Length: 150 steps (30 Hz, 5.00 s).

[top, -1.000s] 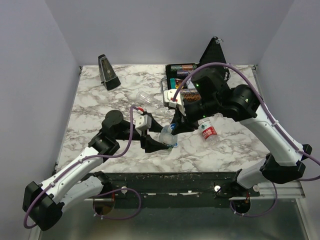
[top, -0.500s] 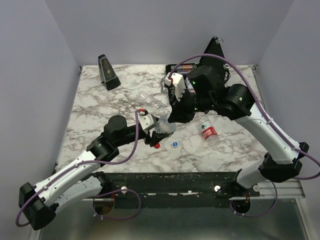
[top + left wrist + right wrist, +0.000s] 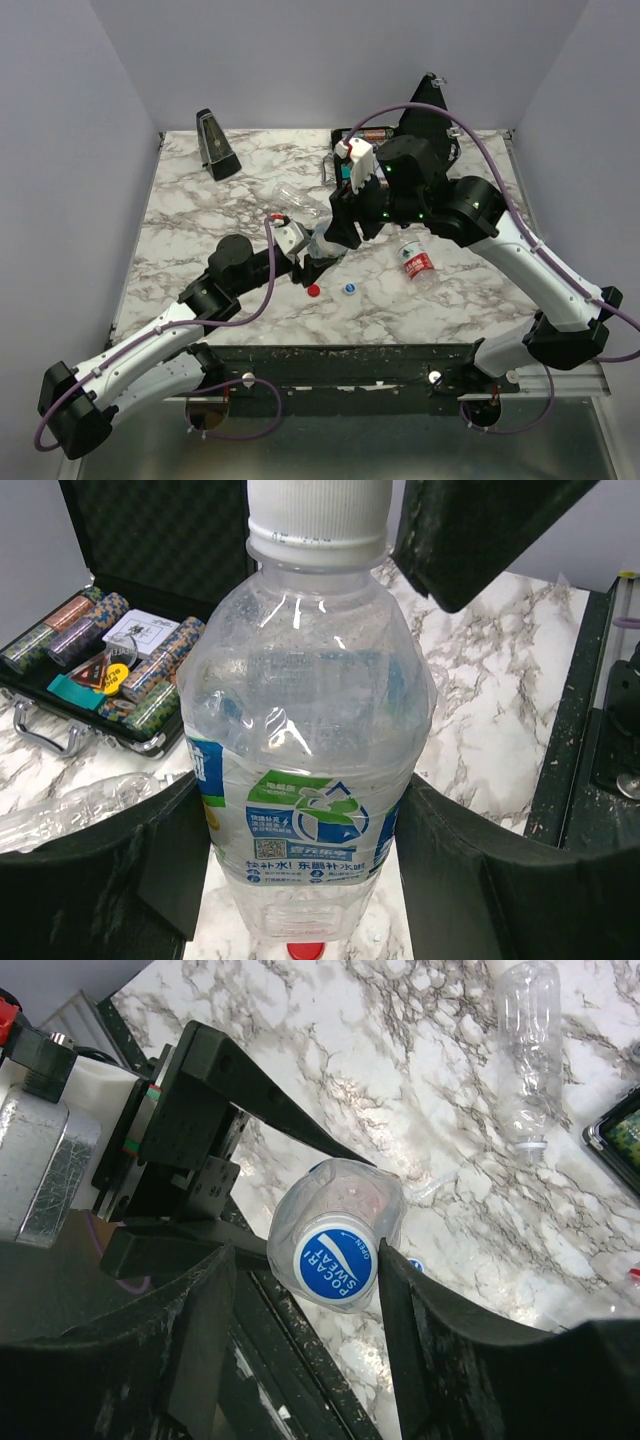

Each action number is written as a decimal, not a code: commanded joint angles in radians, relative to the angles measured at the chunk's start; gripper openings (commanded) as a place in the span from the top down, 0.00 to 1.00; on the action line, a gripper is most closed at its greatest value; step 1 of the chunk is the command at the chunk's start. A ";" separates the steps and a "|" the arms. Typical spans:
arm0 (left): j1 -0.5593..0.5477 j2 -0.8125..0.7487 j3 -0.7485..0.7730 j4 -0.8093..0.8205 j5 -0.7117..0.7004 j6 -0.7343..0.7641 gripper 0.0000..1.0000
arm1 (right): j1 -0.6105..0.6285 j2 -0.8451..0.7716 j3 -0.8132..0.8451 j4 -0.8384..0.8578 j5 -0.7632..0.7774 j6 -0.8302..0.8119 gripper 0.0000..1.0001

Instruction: Screw on the bottle caps

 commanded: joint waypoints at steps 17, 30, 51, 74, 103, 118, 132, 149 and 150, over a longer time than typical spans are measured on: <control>0.009 0.003 0.009 -0.002 -0.120 -0.057 0.38 | 0.004 -0.041 -0.058 0.125 0.156 0.062 0.99; 0.222 -0.023 0.063 -0.260 -0.551 -0.321 0.01 | -0.275 -0.154 -0.069 0.033 0.434 0.033 0.99; 0.256 -0.143 -0.025 -0.294 -0.612 -0.284 0.01 | -0.844 -0.164 -0.549 0.573 0.478 -0.042 0.99; 0.244 -0.143 -0.036 -0.268 -0.565 -0.262 0.01 | -0.923 -0.027 -0.718 0.685 0.356 0.025 0.81; 0.244 -0.136 -0.039 -0.265 -0.556 -0.255 0.01 | -0.956 0.037 -0.546 0.525 0.348 0.018 0.30; 0.244 -0.133 -0.039 -0.265 -0.546 -0.255 0.01 | -0.956 -0.045 -0.540 0.498 0.334 -0.004 0.22; 0.244 -0.114 -0.045 -0.239 -0.505 -0.282 0.01 | -0.956 -0.217 -0.474 0.433 -0.007 0.021 0.00; 0.244 -0.012 0.009 -0.343 -0.358 -0.261 0.01 | -0.861 -0.386 -0.650 0.321 -0.375 -0.011 0.00; 0.244 0.007 0.022 -0.349 -0.341 -0.237 0.01 | -0.837 -0.392 -0.662 0.320 -0.353 -0.011 0.00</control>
